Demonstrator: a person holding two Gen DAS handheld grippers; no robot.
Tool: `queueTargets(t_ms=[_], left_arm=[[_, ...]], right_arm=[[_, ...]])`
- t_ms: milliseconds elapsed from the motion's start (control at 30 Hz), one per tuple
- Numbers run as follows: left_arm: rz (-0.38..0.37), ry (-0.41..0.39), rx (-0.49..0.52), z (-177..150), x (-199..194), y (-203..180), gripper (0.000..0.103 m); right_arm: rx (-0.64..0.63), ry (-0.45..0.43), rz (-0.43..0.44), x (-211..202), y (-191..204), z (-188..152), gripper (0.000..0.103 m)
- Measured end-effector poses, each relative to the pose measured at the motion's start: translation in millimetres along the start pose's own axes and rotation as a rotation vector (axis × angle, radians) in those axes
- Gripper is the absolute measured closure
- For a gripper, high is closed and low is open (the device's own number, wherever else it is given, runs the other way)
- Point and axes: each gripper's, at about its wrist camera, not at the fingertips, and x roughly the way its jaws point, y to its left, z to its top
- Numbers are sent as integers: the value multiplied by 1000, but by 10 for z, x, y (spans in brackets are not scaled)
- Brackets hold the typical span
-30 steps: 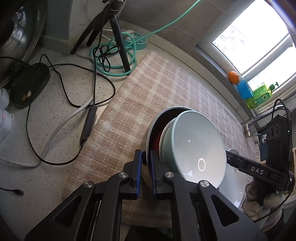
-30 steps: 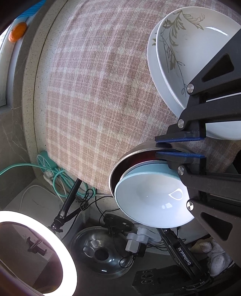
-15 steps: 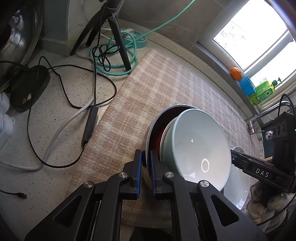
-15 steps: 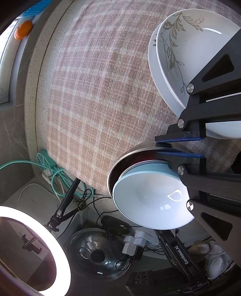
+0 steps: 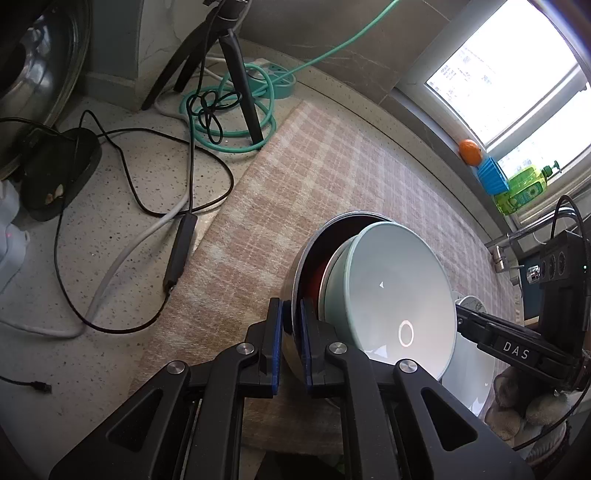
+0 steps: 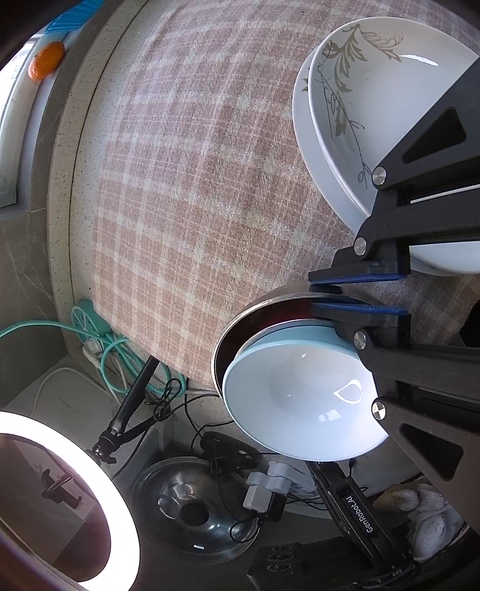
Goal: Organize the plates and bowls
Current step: 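Lift the nested bowls and carry them over the floral plate stack with both grippers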
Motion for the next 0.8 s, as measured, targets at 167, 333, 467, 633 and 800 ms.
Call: queueTargets(t_ms=[167, 333, 467, 633, 800], left_arm=[[4, -18, -6, 27, -55, 6, 95], [4, -30, 2, 50, -114, -19, 95], [-2, -39, 5, 66, -146, -52, 95], [-17, -51, 14, 83, -209, -127, 95], [-35, -62, 30, 97, -248, -238, 95]], right_arm=[[15, 3, 19, 10, 7, -3, 94], [20, -10, 30, -53, 26, 4, 94], [23, -23, 30, -123, 24, 19, 94], [29, -35, 33, -219, -1, 8, 94], [42, -48, 33, -352, -53, -23, 94]])
